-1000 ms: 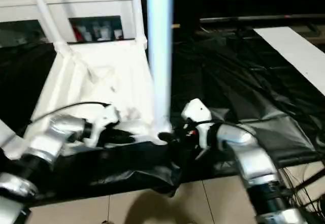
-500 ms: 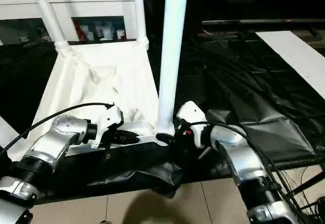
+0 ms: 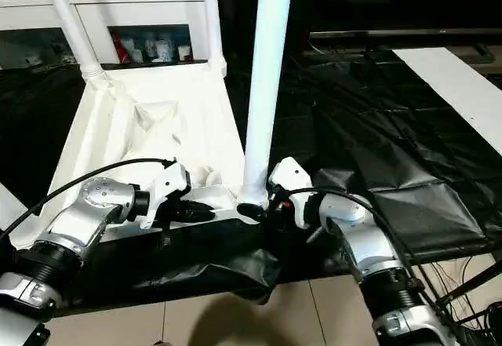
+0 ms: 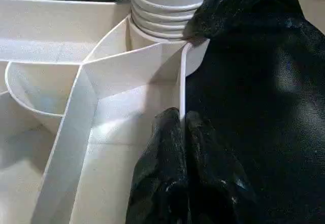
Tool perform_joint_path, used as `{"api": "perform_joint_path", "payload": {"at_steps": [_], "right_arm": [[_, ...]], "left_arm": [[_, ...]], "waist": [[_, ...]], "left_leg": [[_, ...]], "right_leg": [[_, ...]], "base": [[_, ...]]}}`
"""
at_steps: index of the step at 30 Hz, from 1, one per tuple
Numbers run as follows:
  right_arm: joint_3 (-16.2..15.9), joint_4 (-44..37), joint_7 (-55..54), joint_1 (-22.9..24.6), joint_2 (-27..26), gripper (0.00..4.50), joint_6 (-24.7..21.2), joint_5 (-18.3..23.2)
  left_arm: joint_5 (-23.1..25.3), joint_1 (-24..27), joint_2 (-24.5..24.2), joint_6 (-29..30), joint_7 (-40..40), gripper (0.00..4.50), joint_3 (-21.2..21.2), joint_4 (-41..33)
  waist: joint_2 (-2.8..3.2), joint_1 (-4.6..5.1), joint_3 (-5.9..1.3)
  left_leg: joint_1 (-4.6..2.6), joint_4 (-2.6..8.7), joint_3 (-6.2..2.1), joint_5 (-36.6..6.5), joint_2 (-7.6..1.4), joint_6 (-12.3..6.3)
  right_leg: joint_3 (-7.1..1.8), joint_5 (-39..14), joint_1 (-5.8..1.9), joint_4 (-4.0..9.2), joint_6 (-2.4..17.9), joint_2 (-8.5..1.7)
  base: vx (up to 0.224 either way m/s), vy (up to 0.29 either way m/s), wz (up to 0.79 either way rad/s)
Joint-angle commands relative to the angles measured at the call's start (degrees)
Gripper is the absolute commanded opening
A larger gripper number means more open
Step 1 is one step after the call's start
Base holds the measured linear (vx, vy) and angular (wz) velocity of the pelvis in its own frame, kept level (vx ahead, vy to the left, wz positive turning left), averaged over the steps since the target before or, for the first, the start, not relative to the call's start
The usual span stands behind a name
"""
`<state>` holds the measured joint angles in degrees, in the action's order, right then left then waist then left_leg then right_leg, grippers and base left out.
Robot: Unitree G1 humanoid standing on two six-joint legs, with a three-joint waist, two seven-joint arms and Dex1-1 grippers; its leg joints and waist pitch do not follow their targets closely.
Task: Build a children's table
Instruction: Rotate leg to tighten
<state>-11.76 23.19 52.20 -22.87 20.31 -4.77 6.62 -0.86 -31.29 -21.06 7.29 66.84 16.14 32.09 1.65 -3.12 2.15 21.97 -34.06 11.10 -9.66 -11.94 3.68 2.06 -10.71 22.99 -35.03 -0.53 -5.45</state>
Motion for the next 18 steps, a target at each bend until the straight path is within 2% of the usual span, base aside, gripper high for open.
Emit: {"api": "perform_joint_path", "payload": {"at_steps": [1,4,8,12,14,16,17,18], "right_arm": [[1.02,0.76,-0.54,-1.06,0.20,3.00,0.26,-0.10],[1.00,0.94,-0.39,-0.96,-0.03,2.81,0.38,0.04],[1.33,1.27,-0.87,-0.51,-0.75,2.75,-0.22,0.59],[2.23,2.65,-4.47,-0.31,-2.29,2.75,-1.41,0.40],[2.82,3.28,-6.66,-0.40,-3.22,2.74,-2.14,0.25],[4.25,5.13,-12.96,-0.77,-6.38,2.74,-3.75,-0.07],[5.47,6.84,-17.94,-1.52,-8.74,2.74,-4.22,-0.27],[5.47,6.84,-17.94,-1.52,-8.74,2.74,-4.22,-0.27]], "left_arm": [[0.63,1.70,-0.45,0.75,1.47,0.00,1.43,1.71],[0.58,1.95,-0.81,0.90,1.83,0.00,1.47,1.60],[0.49,2.63,-1.11,1.21,1.94,0.00,1.50,1.24],[0.54,3.12,-0.75,1.95,0.78,0.00,1.34,1.05],[0.58,3.07,-0.26,2.73,-0.19,0.00,1.19,1.18],[1.43,1.76,2.11,4.23,-4.72,0.00,0.74,3.15],[2.12,0.61,3.99,4.72,-7.87,0.00,0.61,4.85],[2.12,0.61,3.99,4.72,-7.87,0.00,0.61,4.85]], "waist": [[-0.89,0.01,-3.18],[-0.77,0.03,-3.20],[-0.81,0.23,-3.16],[-0.58,0.71,-3.03],[-0.58,1.03,-2.86],[-0.53,1.37,-2.68],[-0.45,1.63,-2.60],[-0.48,1.67,-2.57]], "left_leg": [[-0.96,4.28,-0.39,-15.48,-0.78,-1.61],[-1.00,4.32,-0.42,-15.35,-0.84,-1.58],[-0.96,4.36,-0.42,-15.68,-0.81,-1.57],[-0.94,4.54,-0.49,-16.84,-0.79,-1.06],[-0.91,4.74,-0.61,-18.40,-0.75,-0.51],[-0.94,4.89,-0.67,-19.98,-0.72,0.11],[-1.20,4.95,-0.76,-21.74,-0.62,1.14],[-1.27,4.97,-0.85,-22.30,-0.50,1.50]], "right_leg": [[-1.31,-13.20,-2.09,4.37,11.52,-1.78],[-1.33,-13.31,-2.06,4.35,11.52,-1.83],[-1.32,-13.21,-2.05,4.36,11.69,-1.81],[-1.32,-14.80,-1.99,4.54,11.47,-1.78],[-1.26,-17.38,-1.90,4.76,10.96,-1.83],[-1.27,-19.95,-1.77,5.07,10.19,-1.77],[-1.30,-22.50,-1.45,5.34,9.51,-1.81],[-1.19,-23.77,-1.45,5.42,9.15,-1.79]], "base": [[0.000,0.000,0.00],[0.000,0.000,0.00],[0.000,0.000,0.00],[0.000,0.000,0.00],[0.000,0.000,0.00],[0.000,0.000,0.00],[0.000,0.000,0.00],[0.000,0.000,0.00]]}}
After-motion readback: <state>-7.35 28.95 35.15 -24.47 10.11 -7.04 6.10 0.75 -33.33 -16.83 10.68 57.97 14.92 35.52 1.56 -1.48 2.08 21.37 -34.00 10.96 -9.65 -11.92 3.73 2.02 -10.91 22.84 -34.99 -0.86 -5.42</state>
